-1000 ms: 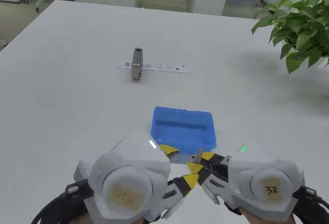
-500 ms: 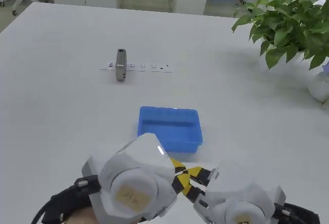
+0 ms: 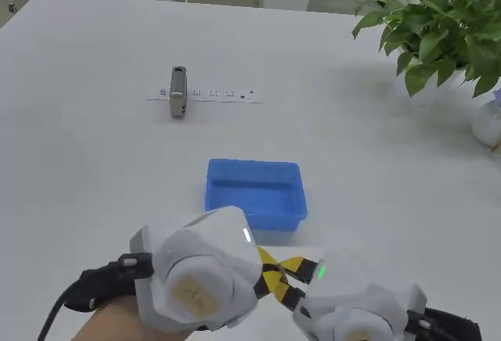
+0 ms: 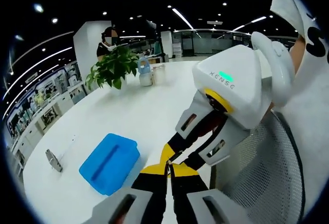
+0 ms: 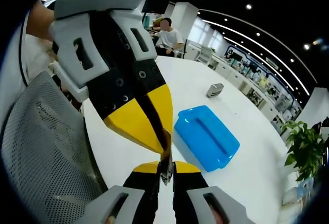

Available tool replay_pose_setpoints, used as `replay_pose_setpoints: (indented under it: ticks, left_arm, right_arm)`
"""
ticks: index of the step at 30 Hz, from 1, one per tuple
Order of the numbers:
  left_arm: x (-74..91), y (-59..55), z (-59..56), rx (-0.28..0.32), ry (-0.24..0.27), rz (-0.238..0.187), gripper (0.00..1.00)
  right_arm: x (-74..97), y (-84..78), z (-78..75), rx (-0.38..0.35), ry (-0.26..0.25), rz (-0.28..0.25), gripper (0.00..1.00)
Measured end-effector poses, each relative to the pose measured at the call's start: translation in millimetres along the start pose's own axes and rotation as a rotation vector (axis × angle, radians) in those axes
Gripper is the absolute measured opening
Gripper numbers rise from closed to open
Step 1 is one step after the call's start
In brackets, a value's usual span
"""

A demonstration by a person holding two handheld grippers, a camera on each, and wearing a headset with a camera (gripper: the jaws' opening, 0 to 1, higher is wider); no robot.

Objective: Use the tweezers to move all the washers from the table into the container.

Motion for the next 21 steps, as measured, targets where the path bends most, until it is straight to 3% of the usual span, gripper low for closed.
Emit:
replay_pose_setpoints:
  ticks: [4, 9, 11, 12, 14, 16, 21]
  left_arm:
    - [-8.7, -7.8, 8.5, -0.006, -0.047, 0.023, 0.00]
    - [-20.0, -27.3, 20.4, -0.109, -0.097, 0.102, 0.00]
    - [-22.6, -36.3, 24.9, -0.083, -0.118, 0.120, 0.00]
    - [-23.9, -33.9, 26.0, -0.065, -0.137, 0.073, 0.00]
    - [-22.8, -39.5, 36.0, -0.044, -0.129, 0.120, 0.00]
    - [-21.9, -49.6, 42.7, -0.081, -0.132, 0.172, 0.00]
    - [-26.6, -73.2, 52.6, -0.079, -0.143, 0.217, 0.00]
  right_arm:
    - [-7.7, -8.6, -0.9, -0.015, 0.014, 0.029, 0.06]
    - [-22.3, -15.1, 2.7, -0.060, 0.052, 0.039, 0.10]
    - [-29.0, -18.6, 7.6, -0.099, 0.091, 0.059, 0.13]
    - [-31.3, -19.0, 7.5, -0.103, 0.088, 0.059, 0.14]
    - [-33.0, -18.8, 9.5, -0.126, 0.098, 0.065, 0.16]
    - [-30.8, -16.4, 10.9, -0.163, 0.106, 0.053, 0.19]
    - [-19.0, -16.9, 7.4, -0.219, 0.076, 0.059, 0.23]
Point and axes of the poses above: the centre of the closed fingertips' face, and the gripper's own axes: x roughly backward along the fingers, z roughly to its left, y roughly out of its top, the point moved 6 cm from there along x, roughly backward along the fingers, and after that the axes turned 15 degrees about x, right-handed, at the moved point
